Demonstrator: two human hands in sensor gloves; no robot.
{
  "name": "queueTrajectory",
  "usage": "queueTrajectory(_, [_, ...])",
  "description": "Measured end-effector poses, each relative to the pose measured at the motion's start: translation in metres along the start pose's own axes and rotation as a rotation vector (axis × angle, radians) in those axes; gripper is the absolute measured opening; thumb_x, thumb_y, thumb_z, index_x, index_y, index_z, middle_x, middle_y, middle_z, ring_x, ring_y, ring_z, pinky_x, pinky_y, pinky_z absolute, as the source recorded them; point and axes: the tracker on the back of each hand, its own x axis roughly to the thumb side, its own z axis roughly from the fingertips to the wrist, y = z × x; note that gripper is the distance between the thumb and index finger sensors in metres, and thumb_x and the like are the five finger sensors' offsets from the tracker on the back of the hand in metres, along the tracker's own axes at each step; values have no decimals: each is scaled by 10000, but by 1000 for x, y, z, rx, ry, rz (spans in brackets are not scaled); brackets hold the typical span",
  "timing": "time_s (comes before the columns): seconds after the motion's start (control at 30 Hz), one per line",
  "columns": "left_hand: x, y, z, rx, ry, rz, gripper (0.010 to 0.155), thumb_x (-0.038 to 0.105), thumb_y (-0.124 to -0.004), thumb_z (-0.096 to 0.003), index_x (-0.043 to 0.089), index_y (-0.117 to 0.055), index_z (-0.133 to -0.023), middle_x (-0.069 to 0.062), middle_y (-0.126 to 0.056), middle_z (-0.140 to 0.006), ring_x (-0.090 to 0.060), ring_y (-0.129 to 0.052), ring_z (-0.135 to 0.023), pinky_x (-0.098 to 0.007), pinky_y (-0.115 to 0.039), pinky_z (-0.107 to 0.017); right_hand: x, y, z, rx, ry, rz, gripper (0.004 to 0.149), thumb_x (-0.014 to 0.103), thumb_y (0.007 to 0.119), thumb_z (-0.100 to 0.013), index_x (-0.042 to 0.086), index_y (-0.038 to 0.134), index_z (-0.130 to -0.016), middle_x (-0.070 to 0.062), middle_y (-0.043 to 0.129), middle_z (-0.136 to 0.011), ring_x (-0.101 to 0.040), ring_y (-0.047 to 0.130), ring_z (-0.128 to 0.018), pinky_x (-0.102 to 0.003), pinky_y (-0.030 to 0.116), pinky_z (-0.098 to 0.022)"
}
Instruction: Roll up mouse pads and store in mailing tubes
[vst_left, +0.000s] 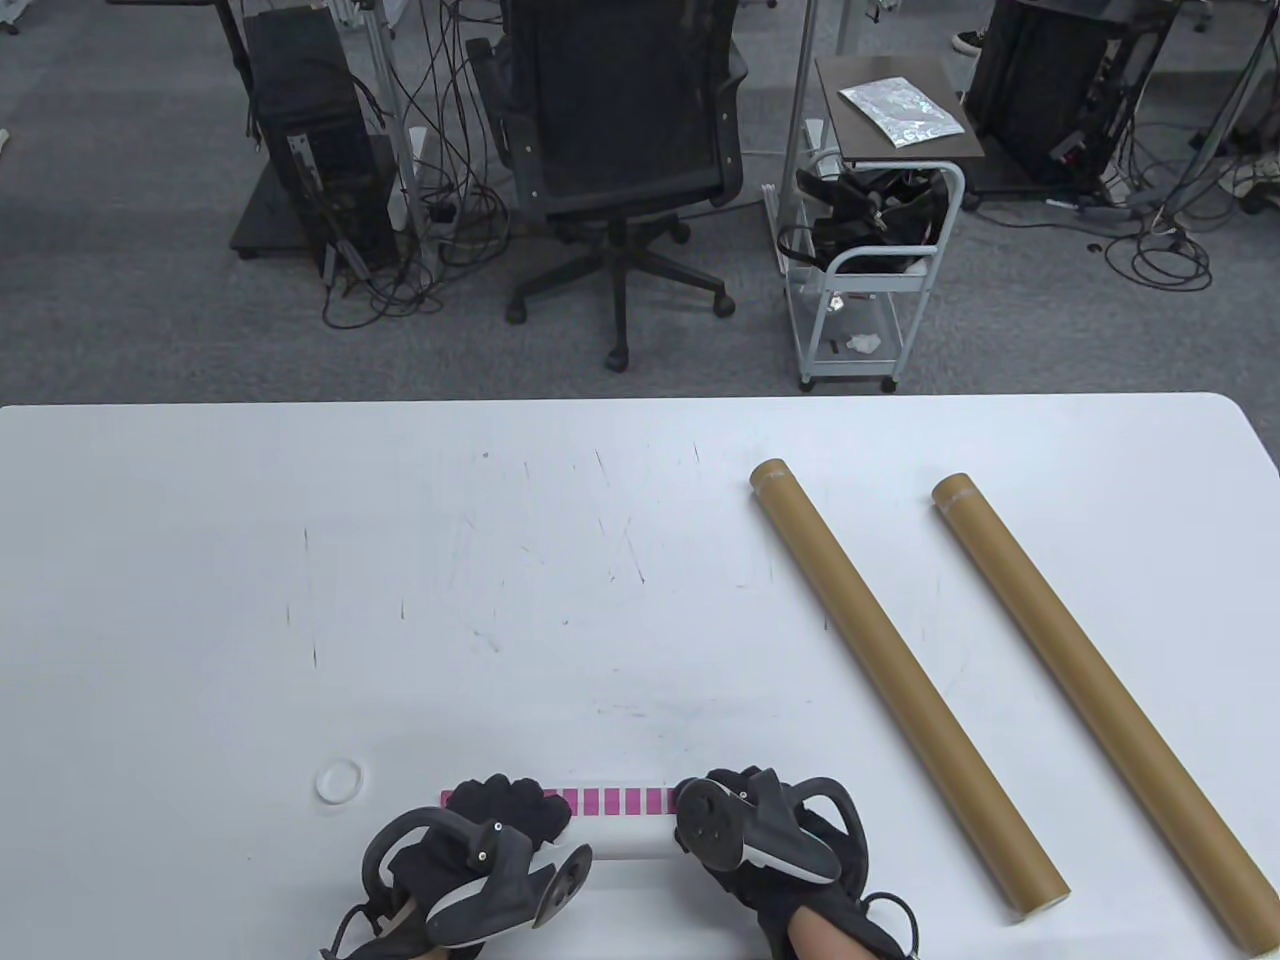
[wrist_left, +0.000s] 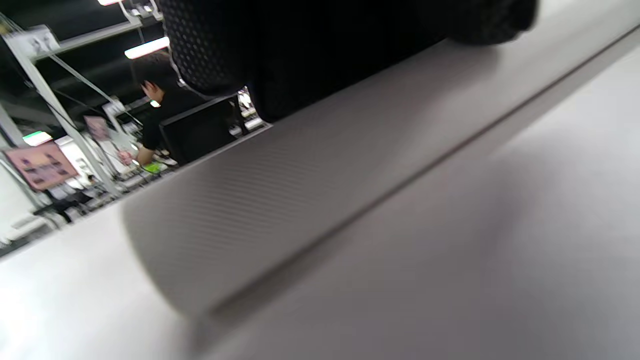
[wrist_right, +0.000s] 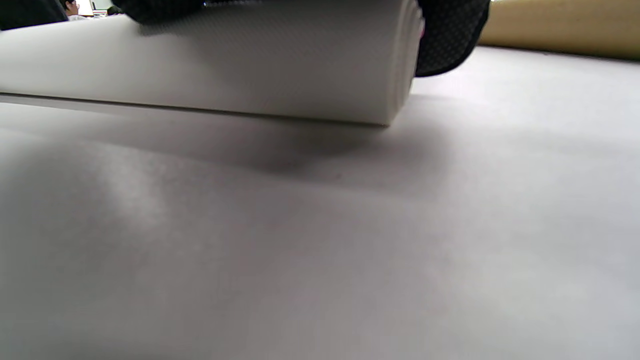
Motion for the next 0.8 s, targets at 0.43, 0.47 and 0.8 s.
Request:
queueTrajectory(0.43, [-4,-24,-11,-215,-1,121,845,593,-629,-366,261,-317,-1078,-59,-465,-1167,-295,-588,-1091,-463,-596,-803,5,1,-1,-71,-6,76,590,442,596,-471,238,587,-1025,-57,659,-1027,-337,675,-894,-540,564,-715])
queueTrajectory(0.47, [-5,-27,-13,-237,1,136,873,603,-620,-365,258,-246,-1075,-63,-388,-1180,-303,-520,-1112,-475,-546,-820,5,2,-1,-42,-10,71,636,457,608,-465,209,553,-1049,-76,652,-1039,-344,689,-895,-540,581,-707])
queueTrajectory(0.8, [-6,-20,-15,-238,19,130,764,551,-631,-393,295,-372,-1065,-18,-527,-1146,-263,-631,-1072,-447,-614,-791,11,-2,-3,-51,-24,198,635,430,754,-411,248,618,-1004,-30,740,-989,-292,796,-856,-497,692,-652])
